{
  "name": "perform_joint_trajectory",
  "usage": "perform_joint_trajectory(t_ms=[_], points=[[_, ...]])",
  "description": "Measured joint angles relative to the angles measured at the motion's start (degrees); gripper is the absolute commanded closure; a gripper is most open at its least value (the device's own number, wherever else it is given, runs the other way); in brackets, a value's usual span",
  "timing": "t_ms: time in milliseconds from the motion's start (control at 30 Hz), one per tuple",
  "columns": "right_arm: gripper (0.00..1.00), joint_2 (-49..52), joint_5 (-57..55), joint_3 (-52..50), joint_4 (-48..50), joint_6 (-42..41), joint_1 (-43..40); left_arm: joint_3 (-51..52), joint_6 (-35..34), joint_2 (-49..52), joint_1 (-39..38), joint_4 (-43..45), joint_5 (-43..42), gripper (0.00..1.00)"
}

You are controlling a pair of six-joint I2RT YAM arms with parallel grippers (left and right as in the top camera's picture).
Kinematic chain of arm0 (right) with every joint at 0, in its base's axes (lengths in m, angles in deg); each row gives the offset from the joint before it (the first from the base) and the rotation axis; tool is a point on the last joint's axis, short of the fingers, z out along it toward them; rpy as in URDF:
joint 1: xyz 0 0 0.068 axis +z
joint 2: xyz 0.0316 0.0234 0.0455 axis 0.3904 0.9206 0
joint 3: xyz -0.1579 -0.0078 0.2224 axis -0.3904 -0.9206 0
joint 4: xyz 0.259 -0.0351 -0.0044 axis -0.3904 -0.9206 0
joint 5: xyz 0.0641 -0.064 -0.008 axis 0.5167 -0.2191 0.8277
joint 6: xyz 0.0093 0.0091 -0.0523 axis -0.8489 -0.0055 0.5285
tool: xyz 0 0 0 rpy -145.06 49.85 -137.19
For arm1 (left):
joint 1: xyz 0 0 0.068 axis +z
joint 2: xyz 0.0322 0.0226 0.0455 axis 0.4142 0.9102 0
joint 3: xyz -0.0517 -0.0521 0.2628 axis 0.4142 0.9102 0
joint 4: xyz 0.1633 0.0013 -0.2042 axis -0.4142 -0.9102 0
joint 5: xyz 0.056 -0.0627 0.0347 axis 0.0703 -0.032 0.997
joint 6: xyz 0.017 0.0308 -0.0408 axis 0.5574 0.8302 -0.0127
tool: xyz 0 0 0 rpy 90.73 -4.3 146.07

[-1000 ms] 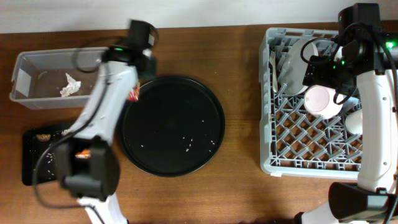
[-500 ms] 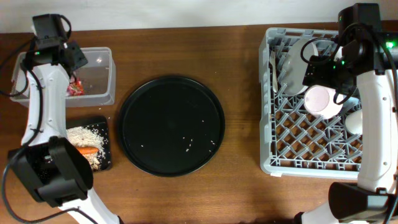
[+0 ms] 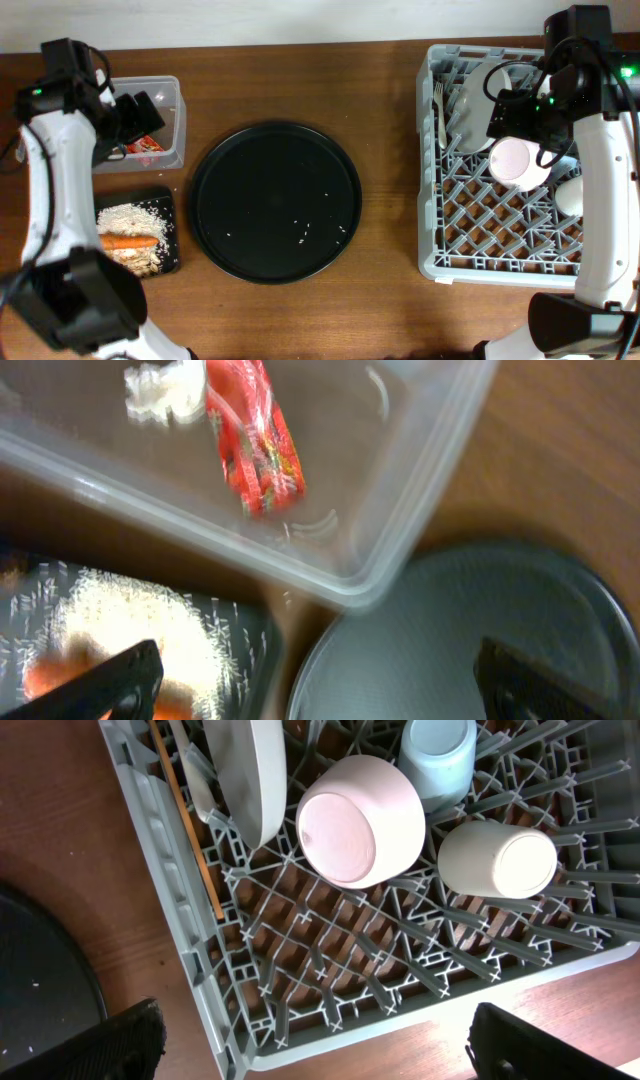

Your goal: Sort waste into correct bins and load items into the dishwasher rack

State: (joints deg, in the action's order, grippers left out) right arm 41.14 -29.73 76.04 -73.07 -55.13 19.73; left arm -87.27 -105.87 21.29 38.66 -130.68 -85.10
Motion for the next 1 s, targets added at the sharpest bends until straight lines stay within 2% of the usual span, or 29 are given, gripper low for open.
perform_joint_trajectory(t_ms=[133,333,467,500,600,767,1000], points=[[0.01,0.0,0.0,0.0,0.0,0.0,0.0,0.0,-0.9,-5.5,0.0,-8.8,-1.4,0.01],[0.01,0.0,0.0,0.0,0.1,0.0,0.0,7.2,-2.1,-13.7,0.0,-10.5,-2.6,0.01],[0.01,0.0,0.0,0.0,0.1,0.0,0.0,15.4,-2.1,-26.1,-0.7,-10.3,-2.8,0.01],[0.01,0.0,0.0,0.0,0.0,0.0,0.0,18.2,-2.1,-33.5,-1.1,-11.6,-3.0,0.01],[0.01,0.0,0.0,0.0,0.0,0.0,0.0,21.4,-2.2,-43.1,-1.1,-20.0,-3.0,0.01],[0.01,0.0,0.0,0.0,0.1,0.0,0.0,22.1,-2.3,-52.4,-1.2,-29.1,-3.0,0.01],[0.01,0.0,0.0,0.0,0.0,0.0,0.0,22.2,-2.0,-59.7,-1.7,-29.4,-3.0,0.01]])
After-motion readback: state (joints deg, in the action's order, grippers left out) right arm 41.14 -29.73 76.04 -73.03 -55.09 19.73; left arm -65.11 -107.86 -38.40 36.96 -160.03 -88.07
